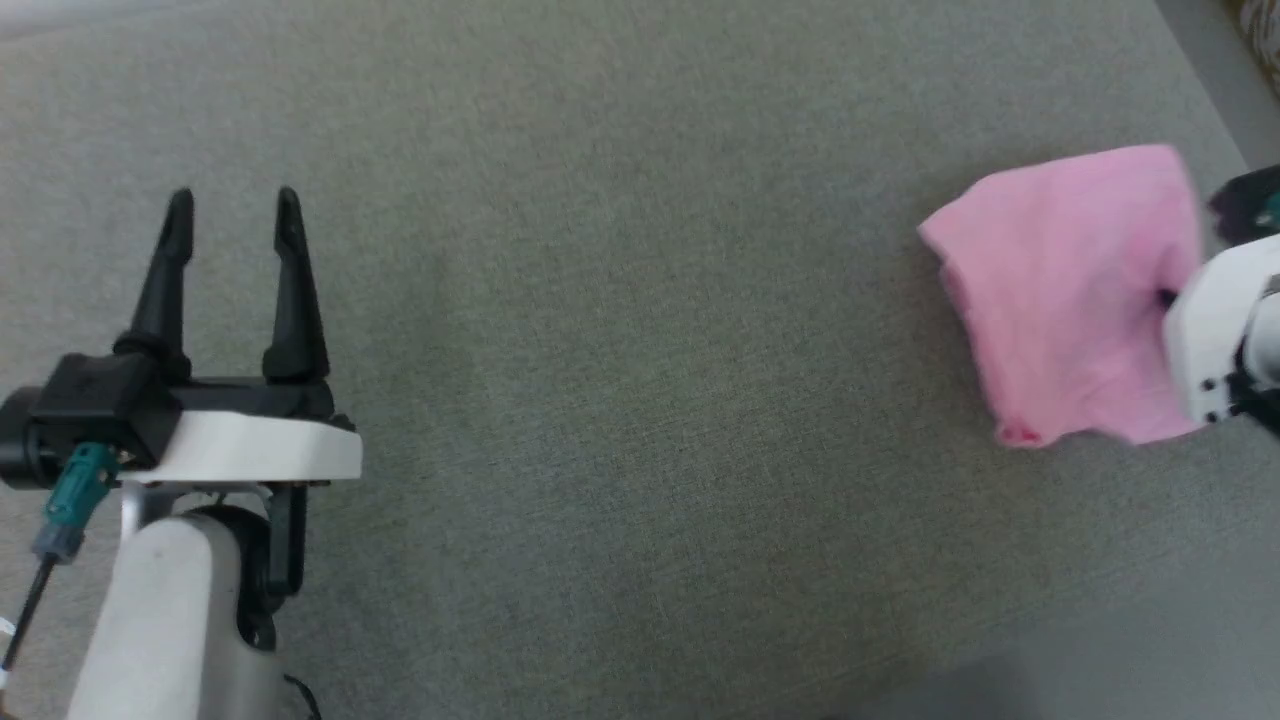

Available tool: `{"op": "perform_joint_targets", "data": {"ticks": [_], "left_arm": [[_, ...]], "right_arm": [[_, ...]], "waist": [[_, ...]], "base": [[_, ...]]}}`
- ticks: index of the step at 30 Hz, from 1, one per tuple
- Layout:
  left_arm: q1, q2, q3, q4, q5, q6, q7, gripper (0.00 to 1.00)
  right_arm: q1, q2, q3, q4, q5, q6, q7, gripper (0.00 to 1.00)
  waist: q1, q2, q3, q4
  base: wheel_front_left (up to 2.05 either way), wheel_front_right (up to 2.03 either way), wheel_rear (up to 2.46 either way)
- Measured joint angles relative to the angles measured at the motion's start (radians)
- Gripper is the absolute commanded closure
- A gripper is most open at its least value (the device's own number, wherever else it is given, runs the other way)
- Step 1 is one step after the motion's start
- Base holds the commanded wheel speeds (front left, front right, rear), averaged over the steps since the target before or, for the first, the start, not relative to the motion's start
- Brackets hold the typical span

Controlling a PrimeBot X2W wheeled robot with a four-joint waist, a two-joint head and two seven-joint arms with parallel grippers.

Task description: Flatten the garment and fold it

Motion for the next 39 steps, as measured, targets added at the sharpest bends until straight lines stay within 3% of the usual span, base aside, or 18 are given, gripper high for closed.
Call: {"op": "perform_joint_targets", "data": {"ticks": [8, 13, 14, 15, 16, 22, 27, 39], "left_arm": [[-0.013, 0.043, 0.004, -0.075, 0.021, 0.017, 0.059, 0.00], [-0.013, 0.053, 0.005, -0.115, 0.028, 0.025, 0.081, 0.00], [-0.013, 0.056, 0.006, -0.122, 0.030, 0.026, 0.085, 0.00], [-0.013, 0.059, 0.006, -0.126, 0.035, 0.026, 0.088, 0.00], [-0.013, 0.061, 0.006, -0.130, 0.035, 0.027, 0.089, 0.00], [-0.012, 0.067, 0.007, -0.132, 0.035, 0.034, 0.096, 0.00], [0.001, 0.060, 0.007, -0.092, 0.030, 0.034, 0.067, 0.00], [0.101, 0.008, 0.010, 0.035, -0.049, 0.025, -0.021, 0.00]], "right_arm": [[-0.097, -0.074, -0.097, 0.181, -0.061, 0.000, -0.083, 1.00], [-0.145, -0.084, -0.179, 0.278, -0.089, 0.000, -0.149, 0.98], [-0.154, -0.084, -0.192, 0.296, -0.099, 0.000, -0.160, 0.71], [-0.161, -0.083, -0.204, 0.313, -0.107, 0.000, -0.173, 0.11], [-0.167, -0.083, -0.212, 0.326, -0.116, 0.000, -0.190, 0.00], [-0.200, -0.064, -0.254, 0.381, -0.146, 0.000, -0.274, 0.00], [-0.209, -0.053, -0.259, 0.343, -0.123, 0.000, -0.382, 0.00], [-0.175, -0.012, -0.173, -0.108, 0.035, 0.000, -0.524, 0.00]], "waist": [[-0.0001, 0.0000, 0.110, -0.008], [-0.0001, 0.0000, 0.155, -0.001], [-0.0001, 0.0000, 0.161, 0.002], [-0.0001, 0.0000, 0.166, 0.004], [-0.0001, 0.0000, 0.170, 0.006], [-0.0003, 0.0000, 0.163, 0.009], [-0.0003, -0.0001, 0.116, 0.010], [-0.0005, 0.0000, -0.086, 0.041]], "base": [[0.00, 0.00, 0.00], [0.00, 0.00, 0.00], [0.00, 0.00, 0.00], [0.00, 0.00, 0.00], [0.00, 0.00, 0.00], [0.00, 0.00, 0.00], [0.00, 0.00, 0.00], [0.00, 0.00, 0.00]]}}
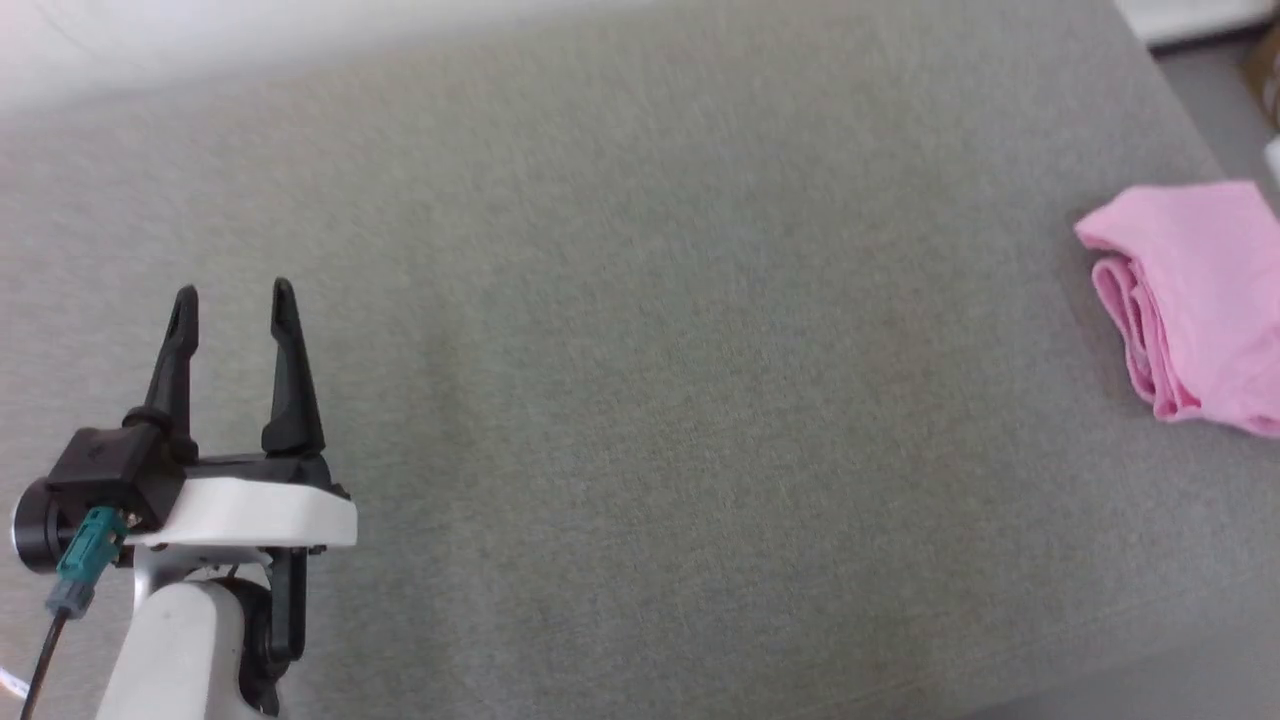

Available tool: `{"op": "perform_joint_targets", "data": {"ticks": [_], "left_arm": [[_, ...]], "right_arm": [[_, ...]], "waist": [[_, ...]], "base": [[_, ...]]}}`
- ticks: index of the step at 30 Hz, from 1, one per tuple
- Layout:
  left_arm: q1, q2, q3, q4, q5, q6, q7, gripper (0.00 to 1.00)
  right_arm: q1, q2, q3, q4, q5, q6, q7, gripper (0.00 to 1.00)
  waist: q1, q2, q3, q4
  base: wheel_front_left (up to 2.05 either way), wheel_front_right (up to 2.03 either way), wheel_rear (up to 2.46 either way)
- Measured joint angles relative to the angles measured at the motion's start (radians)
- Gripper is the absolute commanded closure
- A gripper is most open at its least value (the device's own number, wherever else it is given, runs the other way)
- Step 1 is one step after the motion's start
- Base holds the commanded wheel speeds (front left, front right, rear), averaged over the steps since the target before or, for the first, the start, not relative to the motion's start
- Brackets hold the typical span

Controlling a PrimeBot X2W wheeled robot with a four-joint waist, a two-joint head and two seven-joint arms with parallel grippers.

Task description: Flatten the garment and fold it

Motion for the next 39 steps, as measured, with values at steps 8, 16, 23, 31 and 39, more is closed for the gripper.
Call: {"op": "perform_joint_targets", "data": {"ticks": [8, 16, 23, 31, 39], "left_arm": [[0.019, -0.001, 0.013, 0.010, -0.010, 0.001, -0.018, 0.00], [0.030, -0.008, 0.017, 0.028, -0.022, 0.009, -0.029, 0.00], [0.030, -0.038, 0.012, 0.070, -0.042, 0.009, -0.035, 0.00], [0.047, -0.063, 0.002, 0.112, -0.051, 0.019, -0.042, 0.00], [0.059, -0.073, -0.018, 0.165, -0.051, 0.017, -0.051, 0.00]], "right_arm": [[0.154, 0.159, -0.093, -0.279, -0.001, 0.000, -0.054, 0.00], [0.323, 0.392, -0.232, -0.407, -0.103, 0.000, -0.127, 0.00], [0.459, 0.475, -0.288, -0.454, -0.175, -0.001, -0.176, 0.00], [0.611, 0.482, -0.244, -0.416, -0.156, -0.001, -0.186, 0.00], [0.714, 0.481, -0.230, -0.393, -0.178, -0.001, -0.191, 0.00]], "waist": [[-0.0001, 0.0000, -0.114, 0.068], [0.0001, 0.0000, -0.178, 0.173], [0.0002, 0.0000, -0.225, 0.259], [0.0002, 0.0000, -0.291, 0.319], [0.0002, 0.0000, -0.320, 0.347]], "base": [[0.00, 0.00, 0.00], [0.00, 0.00, 0.00], [0.00, 0.00, 0.00], [0.00, 0.00, 0.00], [0.00, 0.00, 0.00]]}}
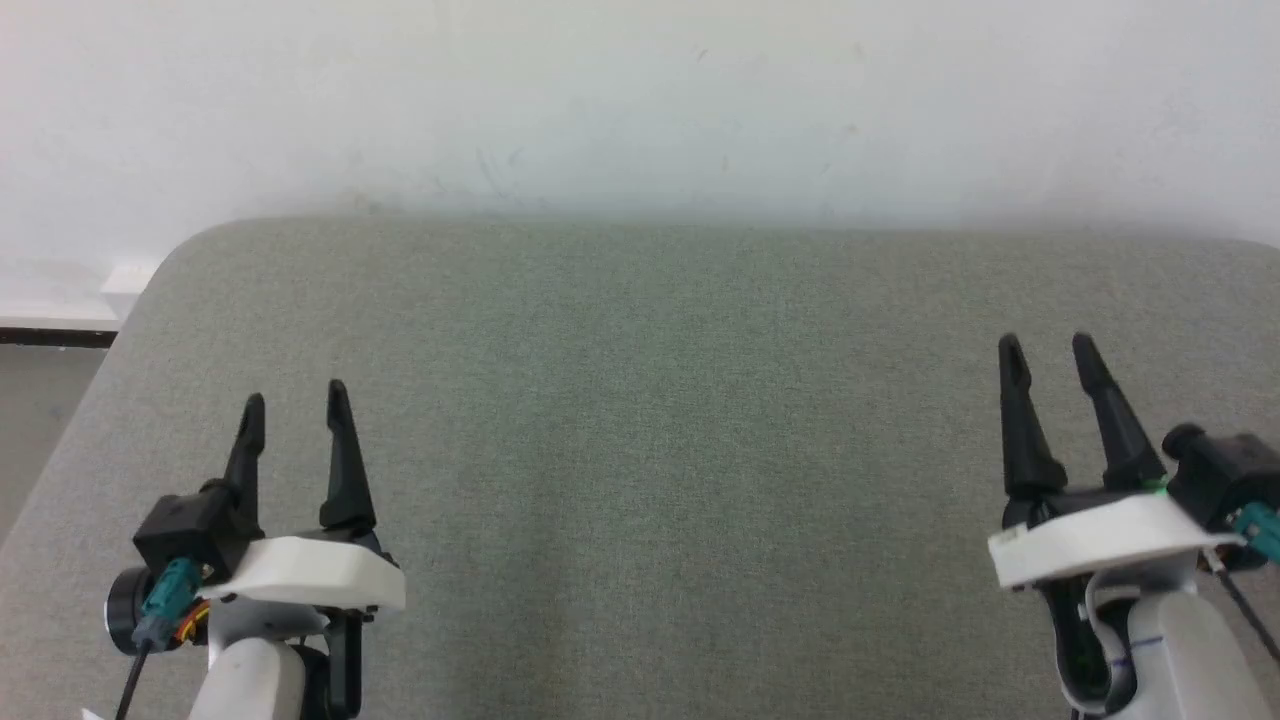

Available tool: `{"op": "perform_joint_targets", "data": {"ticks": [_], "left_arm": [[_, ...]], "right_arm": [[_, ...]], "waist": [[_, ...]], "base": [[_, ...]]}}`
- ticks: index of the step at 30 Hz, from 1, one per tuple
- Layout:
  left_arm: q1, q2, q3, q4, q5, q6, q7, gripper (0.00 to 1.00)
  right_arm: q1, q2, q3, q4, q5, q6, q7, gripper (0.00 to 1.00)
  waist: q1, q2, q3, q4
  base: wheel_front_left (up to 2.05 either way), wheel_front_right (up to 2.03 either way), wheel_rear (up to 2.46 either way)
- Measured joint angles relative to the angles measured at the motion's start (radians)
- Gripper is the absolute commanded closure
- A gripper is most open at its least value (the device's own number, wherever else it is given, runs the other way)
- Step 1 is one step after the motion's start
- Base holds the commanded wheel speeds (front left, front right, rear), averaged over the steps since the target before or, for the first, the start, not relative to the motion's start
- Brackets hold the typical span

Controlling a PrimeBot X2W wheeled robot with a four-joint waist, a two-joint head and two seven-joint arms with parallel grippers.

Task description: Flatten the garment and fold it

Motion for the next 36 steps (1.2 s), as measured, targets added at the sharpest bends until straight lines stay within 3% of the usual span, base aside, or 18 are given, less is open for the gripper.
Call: {"op": "perform_joint_targets", "data": {"ticks": [16, 22, 36], "left_arm": [[0.000, 0.000, -0.081, 0.119, 0.020, -0.063, -0.001, 0.00], [0.000, -0.019, -0.084, 0.155, -0.018, -0.079, 0.002, 0.00], [-0.003, -0.029, -0.086, 0.199, -0.024, -0.077, 0.000, 0.00]], "right_arm": [[0.131, 0.000, -0.008, 0.037, -0.043, 0.000, 0.000, 0.00], [0.144, 0.000, -0.018, 0.053, -0.042, 0.000, 0.000, 0.00], [0.148, 0.000, -0.003, 0.078, -0.038, 0.000, 0.000, 0.00]], "waist": [[0.0001, 0.0000, 0.002, -0.008], [0.0001, 0.0000, 0.002, -0.003], [0.0001, 0.0000, 0.006, -0.009]], "base": [[0.00, 0.00, 0.00], [0.00, 0.00, 0.00], [0.00, 0.00, 0.00]]}}
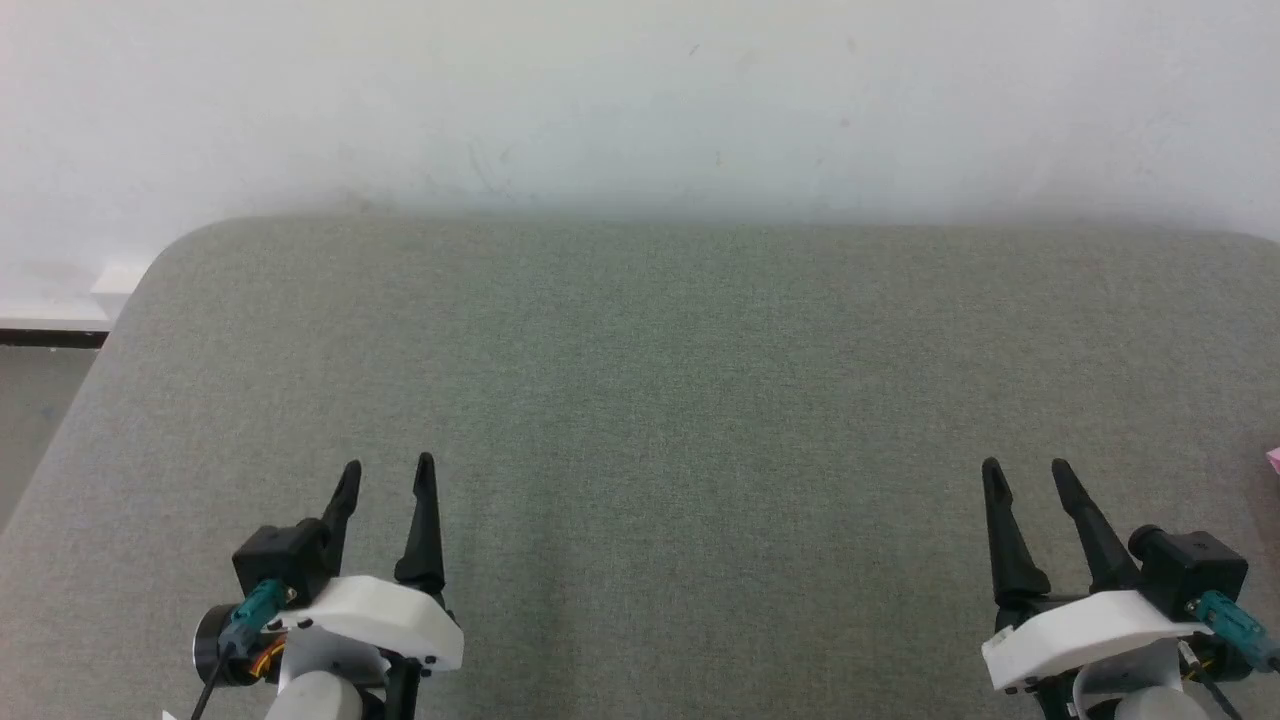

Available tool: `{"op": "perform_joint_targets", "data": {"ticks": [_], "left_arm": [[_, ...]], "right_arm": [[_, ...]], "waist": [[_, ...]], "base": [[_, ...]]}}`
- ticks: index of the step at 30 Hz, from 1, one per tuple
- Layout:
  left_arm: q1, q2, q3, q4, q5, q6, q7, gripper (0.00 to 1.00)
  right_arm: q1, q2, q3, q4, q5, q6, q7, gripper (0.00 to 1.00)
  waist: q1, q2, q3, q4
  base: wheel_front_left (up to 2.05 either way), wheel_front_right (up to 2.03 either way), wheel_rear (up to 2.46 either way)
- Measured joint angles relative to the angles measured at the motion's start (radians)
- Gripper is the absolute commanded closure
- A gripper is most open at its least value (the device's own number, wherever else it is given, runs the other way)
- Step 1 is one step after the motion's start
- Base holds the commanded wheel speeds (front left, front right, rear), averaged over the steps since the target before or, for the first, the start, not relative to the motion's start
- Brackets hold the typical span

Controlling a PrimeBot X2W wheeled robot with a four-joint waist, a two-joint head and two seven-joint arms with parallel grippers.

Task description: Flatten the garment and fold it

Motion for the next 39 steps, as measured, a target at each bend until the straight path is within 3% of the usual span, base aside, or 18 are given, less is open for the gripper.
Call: {"op": "perform_joint_targets", "data": {"ticks": [13, 14, 39], "left_arm": [[-0.003, 0.000, -0.002, 0.007, 0.009, 0.000, -0.009, 0.00], [-0.003, 0.000, -0.002, 0.007, 0.009, 0.000, -0.009, 1.00], [0.001, -0.015, 0.015, -0.038, 0.056, -0.002, 0.030, 1.00]], "right_arm": [[0.000, 0.000, 0.007, 0.001, 0.014, 0.000, 0.000, 0.00], [0.000, 0.000, 0.007, 0.001, 0.015, 0.000, 0.000, 1.00], [-0.001, -0.001, 0.010, -0.033, -0.018, 0.000, 0.038, 1.00]], "waist": [[0.0000, 0.0000, -0.002, 0.001], [0.0000, 0.0000, -0.002, 0.001], [0.0000, 0.0000, 0.002, -0.008]], "base": [[0.00, 0.00, 0.00], [0.00, 0.00, 0.00], [0.00, 0.00, 0.00]]}}
